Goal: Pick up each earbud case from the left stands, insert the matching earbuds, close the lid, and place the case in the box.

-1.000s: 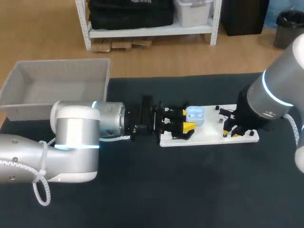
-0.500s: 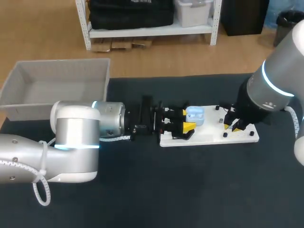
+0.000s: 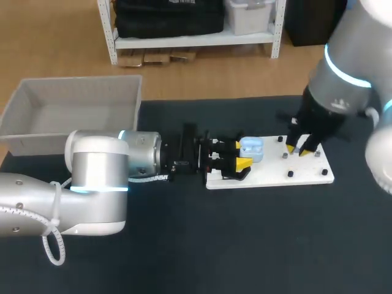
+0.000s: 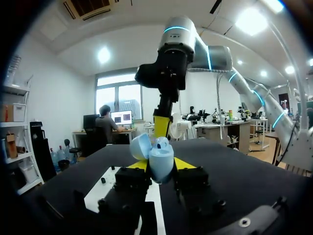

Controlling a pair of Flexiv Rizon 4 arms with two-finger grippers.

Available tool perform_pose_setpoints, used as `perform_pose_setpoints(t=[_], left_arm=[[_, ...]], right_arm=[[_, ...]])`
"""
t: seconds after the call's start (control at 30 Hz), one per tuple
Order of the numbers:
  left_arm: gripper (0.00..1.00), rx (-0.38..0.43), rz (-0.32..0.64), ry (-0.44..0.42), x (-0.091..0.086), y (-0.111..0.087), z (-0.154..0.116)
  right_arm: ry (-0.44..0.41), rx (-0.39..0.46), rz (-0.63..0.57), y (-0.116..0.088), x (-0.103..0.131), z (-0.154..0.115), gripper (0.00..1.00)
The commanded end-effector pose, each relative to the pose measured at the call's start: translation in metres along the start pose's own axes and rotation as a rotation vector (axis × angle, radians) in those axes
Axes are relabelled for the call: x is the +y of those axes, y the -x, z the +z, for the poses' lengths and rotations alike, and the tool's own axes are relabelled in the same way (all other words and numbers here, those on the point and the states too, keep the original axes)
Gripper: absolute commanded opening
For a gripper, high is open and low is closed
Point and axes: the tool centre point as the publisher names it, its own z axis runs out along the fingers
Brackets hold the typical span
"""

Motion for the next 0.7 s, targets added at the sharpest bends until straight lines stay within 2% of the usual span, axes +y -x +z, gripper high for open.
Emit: perform_pose_setpoints(t=[0.03, 0.3, 0.5, 0.7], left_arm=[[0.0, 0.001, 0.002, 0.004, 0.0, 0.0, 0.001], [0.0, 0.001, 0.002, 0.004, 0.0, 0.0, 0.001], [0.0, 0.001, 0.002, 0.004, 0.0, 0.0, 0.001], [0.0, 0.001, 0.002, 0.004, 0.0, 0.0, 0.001]], right_arm=[[-0.04, 0.048, -0.012, -0.002, 0.011, -0.036, 0.0], [-0.046, 0.048, -0.078, -0.015, 0.03, -0.061, 0.0], [-0.051, 0.05, -0.113, -0.023, 0.039, -0.058, 0.0], [-0.004, 0.021, -0.173, -0.028, 0.047, -0.055, 0.0]])
